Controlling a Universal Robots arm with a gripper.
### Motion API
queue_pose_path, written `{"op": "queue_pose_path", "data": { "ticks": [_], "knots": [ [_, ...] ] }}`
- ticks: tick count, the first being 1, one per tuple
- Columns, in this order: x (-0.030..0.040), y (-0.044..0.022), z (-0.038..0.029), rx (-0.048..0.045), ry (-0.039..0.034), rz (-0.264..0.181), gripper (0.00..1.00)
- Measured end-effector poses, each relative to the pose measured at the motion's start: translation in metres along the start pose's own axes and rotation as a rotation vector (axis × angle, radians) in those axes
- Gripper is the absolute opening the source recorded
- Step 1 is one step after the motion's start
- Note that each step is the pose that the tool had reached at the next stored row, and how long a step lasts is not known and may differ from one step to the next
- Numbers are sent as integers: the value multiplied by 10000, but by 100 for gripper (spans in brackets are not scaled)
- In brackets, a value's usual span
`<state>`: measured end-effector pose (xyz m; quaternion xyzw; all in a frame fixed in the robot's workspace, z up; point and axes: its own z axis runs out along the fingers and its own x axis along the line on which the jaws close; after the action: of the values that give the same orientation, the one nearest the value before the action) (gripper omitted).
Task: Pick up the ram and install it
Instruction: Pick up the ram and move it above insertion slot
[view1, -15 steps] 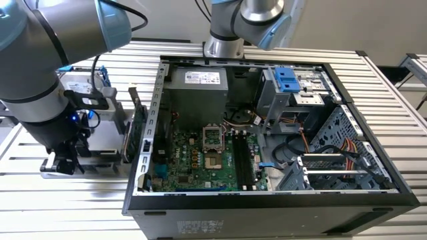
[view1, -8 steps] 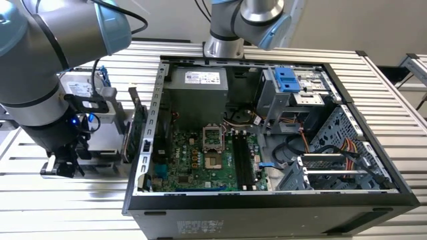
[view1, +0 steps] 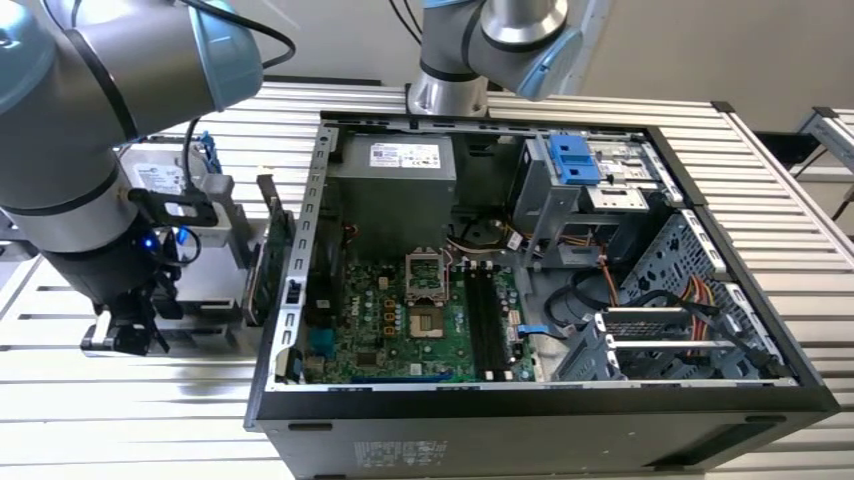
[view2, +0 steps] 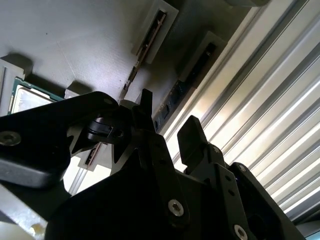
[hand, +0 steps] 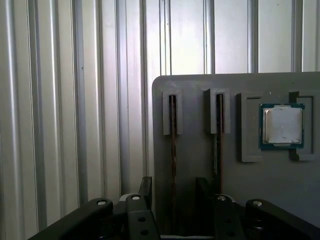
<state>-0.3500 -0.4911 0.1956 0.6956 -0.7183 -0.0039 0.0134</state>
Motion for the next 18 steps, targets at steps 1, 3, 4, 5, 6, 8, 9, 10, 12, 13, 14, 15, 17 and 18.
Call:
{"op": "queue_pose_path", "data": {
  "ticks": [1,3,4,5,6,8,9,10,12,13,14,15,17,18],
  "knots": [
    [-1,0,2,0,-22,0,100],
    [-1,0,8,0,-49,1,100],
    [-1,0,12,1,-57,1,100],
    [0,0,14,-2,-66,0,100],
    [0,0,17,-3,-78,0,100],
    [-1,0,22,-4,-101,-1,100],
    [-1,0,24,-4,-113,-1,100],
    [-1,-1,26,-4,-124,-2,100],
    [-1,-1,27,-4,-126,-2,100],
    [-1,-1,27,-4,-127,-2,100],
    [-1,-1,27,-4,-127,-2,100],
    [-1,0,27,-4,-127,-1,100],
    [-1,-1,27,-4,-128,-2,100],
    [-1,0,27,-5,-128,-2,100]
  ]
}}
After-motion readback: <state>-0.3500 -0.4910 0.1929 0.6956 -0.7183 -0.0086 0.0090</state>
